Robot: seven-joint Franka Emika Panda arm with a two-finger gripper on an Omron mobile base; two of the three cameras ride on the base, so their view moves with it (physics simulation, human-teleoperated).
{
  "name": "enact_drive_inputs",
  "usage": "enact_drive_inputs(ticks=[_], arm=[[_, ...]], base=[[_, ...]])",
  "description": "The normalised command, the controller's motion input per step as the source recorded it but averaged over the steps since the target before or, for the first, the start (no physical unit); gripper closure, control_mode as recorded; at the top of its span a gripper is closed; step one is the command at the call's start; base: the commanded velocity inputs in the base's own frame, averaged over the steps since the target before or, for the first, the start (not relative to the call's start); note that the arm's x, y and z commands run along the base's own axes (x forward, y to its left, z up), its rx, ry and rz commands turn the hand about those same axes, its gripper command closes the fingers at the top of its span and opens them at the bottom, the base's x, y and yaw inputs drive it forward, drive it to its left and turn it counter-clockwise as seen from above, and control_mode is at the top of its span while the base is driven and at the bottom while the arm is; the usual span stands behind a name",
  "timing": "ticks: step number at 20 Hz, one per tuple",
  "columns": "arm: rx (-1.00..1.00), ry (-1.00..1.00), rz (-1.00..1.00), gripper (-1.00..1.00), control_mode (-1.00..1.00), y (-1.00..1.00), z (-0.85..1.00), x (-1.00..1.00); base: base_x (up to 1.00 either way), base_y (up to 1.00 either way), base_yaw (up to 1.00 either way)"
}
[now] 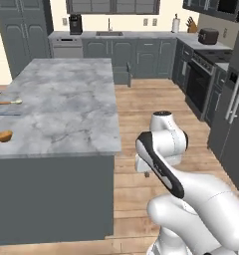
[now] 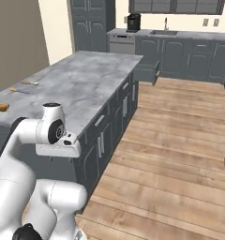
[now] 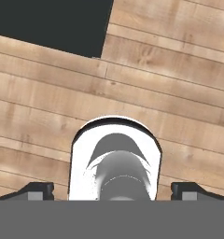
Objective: Pick up the metallic utensils from the counter and place them in the open drawer. Make sure not to pick up any wooden utensils.
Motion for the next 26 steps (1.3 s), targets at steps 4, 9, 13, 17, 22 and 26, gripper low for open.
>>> enact_drive_inputs(ticks=[4, 9, 13, 17, 22, 26], arm=[[0.00, 0.00, 0.00, -1.00, 1.00, 0.00, 0.00, 0.00], [0.00, 0.00, 0.00, -1.00, 1.00, 0.00, 0.00, 0.00], [0.00, 0.00, 0.00, -1.00, 1.00, 0.00, 0.00, 0.00], [0.00, 0.00, 0.00, -1.00, 1.00, 0.00, 0.00, 0.00], [0.00, 0.00, 0.00, -1.00, 1.00, 0.00, 0.00, 0.00], [0.00, 0.00, 0.00, -1.00, 1.00, 0.00, 0.00, 0.00]], base=[[-0.02, 1.00, -0.03], [0.03, 1.00, -0.06], [0.00, 1.00, -0.09], [0.00, 1.00, -0.08], [0.00, 1.00, -0.08], [0.01, 1.00, -0.11]])
